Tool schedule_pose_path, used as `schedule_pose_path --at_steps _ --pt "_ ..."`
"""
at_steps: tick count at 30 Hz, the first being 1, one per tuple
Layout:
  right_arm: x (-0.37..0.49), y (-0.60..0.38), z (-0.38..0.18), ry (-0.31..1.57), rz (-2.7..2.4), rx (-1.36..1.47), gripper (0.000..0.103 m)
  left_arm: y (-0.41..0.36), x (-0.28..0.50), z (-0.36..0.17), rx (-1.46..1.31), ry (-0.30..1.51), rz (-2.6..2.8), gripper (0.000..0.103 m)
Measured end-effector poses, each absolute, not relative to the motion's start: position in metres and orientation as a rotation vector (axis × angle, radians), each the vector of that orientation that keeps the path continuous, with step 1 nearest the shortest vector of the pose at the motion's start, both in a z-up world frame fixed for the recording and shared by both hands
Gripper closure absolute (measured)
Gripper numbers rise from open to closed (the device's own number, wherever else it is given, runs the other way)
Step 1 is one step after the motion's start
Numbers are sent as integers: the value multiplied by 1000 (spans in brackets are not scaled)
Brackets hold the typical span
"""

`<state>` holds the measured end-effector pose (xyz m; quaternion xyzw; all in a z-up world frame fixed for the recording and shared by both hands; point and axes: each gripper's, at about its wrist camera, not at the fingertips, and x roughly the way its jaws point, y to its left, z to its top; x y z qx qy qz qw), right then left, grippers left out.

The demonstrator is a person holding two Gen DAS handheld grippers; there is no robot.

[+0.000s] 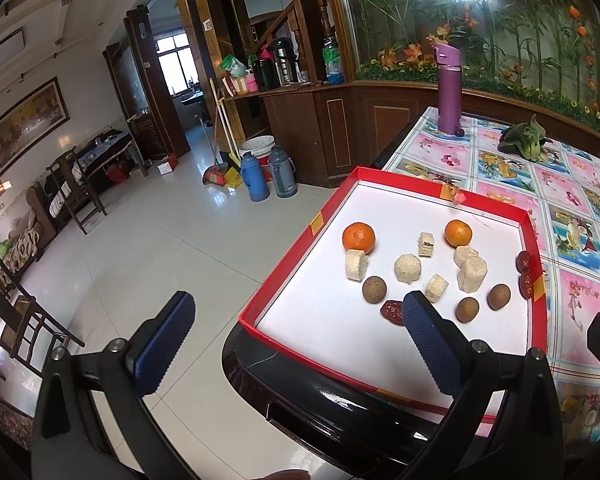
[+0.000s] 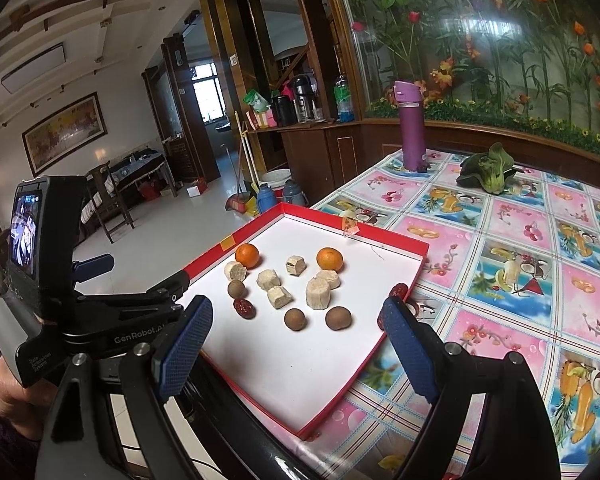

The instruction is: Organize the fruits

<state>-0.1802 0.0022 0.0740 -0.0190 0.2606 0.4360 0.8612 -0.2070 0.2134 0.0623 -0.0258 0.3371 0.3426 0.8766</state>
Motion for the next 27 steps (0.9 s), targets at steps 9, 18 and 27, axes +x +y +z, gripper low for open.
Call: schedule_pose_path --at_steps 9,18,27 --pt "-180 1 73 554 912 -28 16 211 -206 61 -45 704 711 0" --pt "-181 1 72 556 917 -33 16 210 -207 61 -45 705 710 0" --pt "-182 2 68 561 915 -26 16 209 -206 61 -45 706 710 0"
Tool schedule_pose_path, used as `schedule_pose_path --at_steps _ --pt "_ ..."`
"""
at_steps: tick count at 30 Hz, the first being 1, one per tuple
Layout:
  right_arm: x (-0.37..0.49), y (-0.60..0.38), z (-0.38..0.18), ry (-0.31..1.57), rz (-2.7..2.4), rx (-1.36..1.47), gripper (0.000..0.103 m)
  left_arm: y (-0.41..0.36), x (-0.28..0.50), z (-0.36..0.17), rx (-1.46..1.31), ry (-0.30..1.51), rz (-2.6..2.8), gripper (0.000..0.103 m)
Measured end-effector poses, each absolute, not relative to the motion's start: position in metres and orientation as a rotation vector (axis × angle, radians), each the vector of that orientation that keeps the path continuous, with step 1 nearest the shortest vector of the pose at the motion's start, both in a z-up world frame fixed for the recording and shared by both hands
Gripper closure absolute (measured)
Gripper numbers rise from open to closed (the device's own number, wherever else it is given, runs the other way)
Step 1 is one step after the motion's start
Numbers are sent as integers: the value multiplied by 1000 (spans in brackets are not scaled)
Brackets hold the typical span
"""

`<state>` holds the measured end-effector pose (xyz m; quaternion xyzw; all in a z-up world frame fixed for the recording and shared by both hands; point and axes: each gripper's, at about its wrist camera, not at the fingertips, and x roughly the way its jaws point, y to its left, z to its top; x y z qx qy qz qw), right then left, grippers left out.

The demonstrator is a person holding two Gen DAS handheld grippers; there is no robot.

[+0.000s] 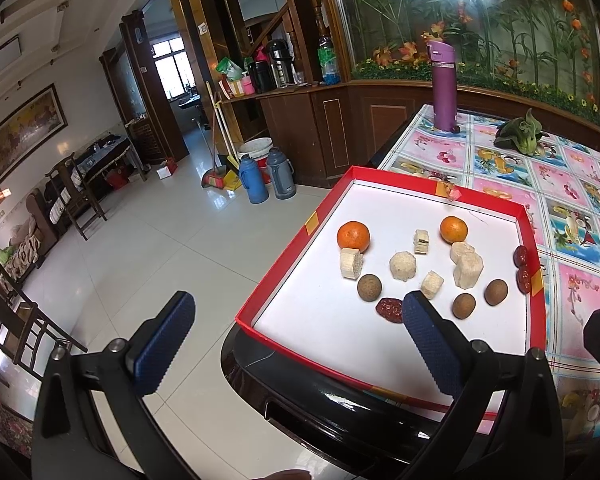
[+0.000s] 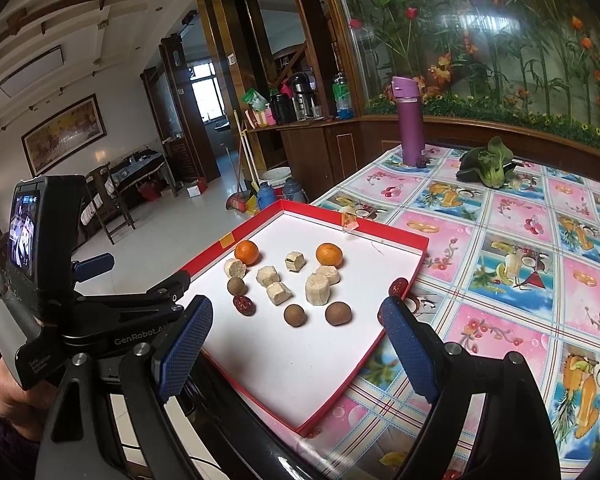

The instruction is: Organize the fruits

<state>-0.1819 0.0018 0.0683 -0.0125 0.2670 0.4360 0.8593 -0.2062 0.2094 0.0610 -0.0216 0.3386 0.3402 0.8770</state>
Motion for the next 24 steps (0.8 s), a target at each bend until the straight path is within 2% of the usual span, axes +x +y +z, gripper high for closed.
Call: schedule_pose_path --at_steps 24 --pt "-181 3 69 554 919 -32 16 209 -207 61 -44 708 711 0"
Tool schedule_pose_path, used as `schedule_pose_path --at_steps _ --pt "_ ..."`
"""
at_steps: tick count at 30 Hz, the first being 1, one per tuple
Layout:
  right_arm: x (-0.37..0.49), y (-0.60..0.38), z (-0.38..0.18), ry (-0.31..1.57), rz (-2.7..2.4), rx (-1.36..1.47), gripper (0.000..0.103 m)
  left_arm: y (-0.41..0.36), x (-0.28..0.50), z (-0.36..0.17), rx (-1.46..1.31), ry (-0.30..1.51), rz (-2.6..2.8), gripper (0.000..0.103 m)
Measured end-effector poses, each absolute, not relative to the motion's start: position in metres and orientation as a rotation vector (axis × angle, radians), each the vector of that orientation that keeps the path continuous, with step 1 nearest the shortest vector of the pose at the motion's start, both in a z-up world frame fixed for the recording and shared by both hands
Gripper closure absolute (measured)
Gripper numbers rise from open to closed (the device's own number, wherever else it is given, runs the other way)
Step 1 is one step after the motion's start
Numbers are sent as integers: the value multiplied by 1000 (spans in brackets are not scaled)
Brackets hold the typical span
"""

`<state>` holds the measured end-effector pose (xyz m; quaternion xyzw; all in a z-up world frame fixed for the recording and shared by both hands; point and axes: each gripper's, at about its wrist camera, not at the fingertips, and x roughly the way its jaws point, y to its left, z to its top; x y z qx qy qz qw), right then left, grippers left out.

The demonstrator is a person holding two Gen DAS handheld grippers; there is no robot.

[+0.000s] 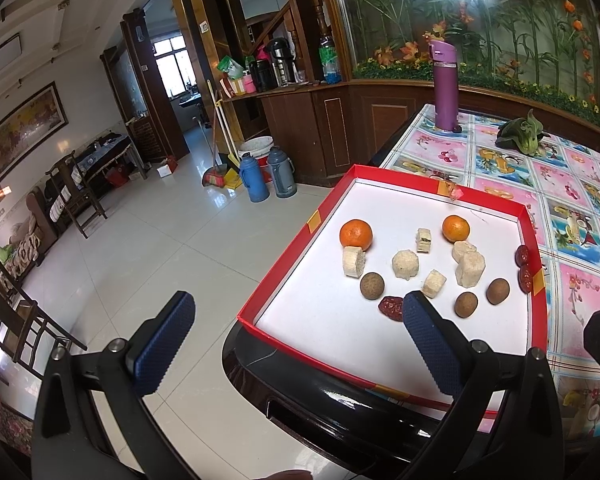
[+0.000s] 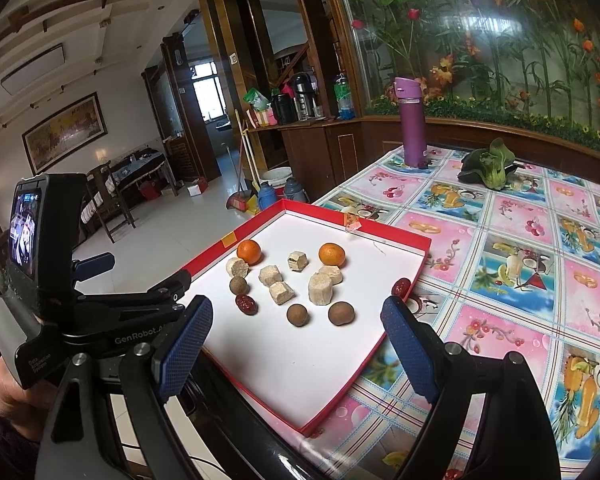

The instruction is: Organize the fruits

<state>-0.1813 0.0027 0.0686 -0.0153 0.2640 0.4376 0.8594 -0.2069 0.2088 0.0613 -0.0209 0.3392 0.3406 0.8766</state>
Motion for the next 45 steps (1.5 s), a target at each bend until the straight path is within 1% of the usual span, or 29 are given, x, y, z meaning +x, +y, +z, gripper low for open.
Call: schedule_pose_path --at_steps 12,19,28,45 --pt "-183 5 70 549 920 -40 16 209 -207 61 -44 709 711 0" --pt "-180 7 83 513 886 -37 16 209 -207 62 -43 707 713 0" --pt "-173 10 74 582 898 2 16 210 -208 61 -45 705 717 0" --pt "-181 15 66 590 894 -19 16 211 -212 62 -46 710 718 0"
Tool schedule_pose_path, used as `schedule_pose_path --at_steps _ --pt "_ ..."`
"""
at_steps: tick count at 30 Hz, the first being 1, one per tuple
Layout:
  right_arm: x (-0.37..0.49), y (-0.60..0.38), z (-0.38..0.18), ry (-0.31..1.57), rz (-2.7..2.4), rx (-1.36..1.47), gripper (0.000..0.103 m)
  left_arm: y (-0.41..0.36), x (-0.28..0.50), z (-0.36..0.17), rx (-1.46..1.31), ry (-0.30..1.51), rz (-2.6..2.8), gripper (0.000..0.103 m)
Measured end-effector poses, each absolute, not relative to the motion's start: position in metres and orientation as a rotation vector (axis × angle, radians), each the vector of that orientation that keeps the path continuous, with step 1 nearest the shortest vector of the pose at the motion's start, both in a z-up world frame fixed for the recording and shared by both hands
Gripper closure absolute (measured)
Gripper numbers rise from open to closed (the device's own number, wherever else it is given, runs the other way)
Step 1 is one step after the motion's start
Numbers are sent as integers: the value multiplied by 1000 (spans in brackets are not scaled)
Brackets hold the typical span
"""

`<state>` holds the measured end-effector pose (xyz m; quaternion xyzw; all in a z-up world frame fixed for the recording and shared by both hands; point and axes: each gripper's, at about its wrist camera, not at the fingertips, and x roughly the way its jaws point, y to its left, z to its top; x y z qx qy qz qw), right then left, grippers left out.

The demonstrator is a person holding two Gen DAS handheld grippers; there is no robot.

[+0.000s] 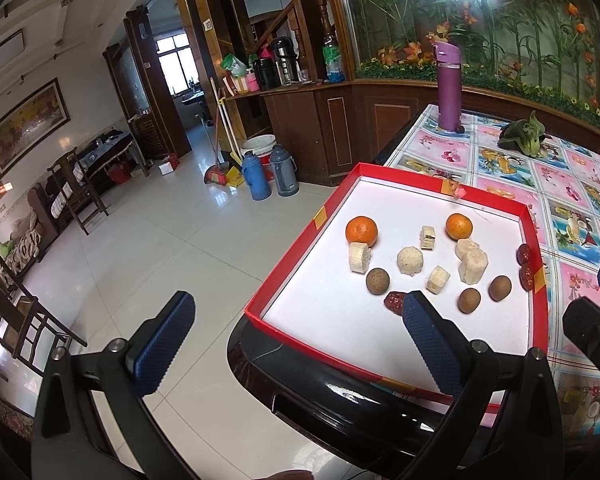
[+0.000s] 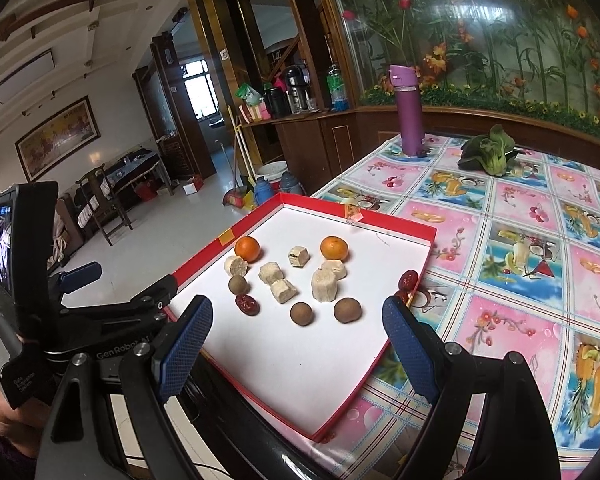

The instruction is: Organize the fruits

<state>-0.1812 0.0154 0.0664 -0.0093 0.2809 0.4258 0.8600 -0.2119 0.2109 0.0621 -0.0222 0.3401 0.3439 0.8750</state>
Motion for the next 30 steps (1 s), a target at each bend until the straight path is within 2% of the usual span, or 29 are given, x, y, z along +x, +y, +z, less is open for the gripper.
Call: schedule_pose_path --at_steps 30 --pt "-197 33 73 541 886 -73 16 234 -228 68 -100 675 721 0"
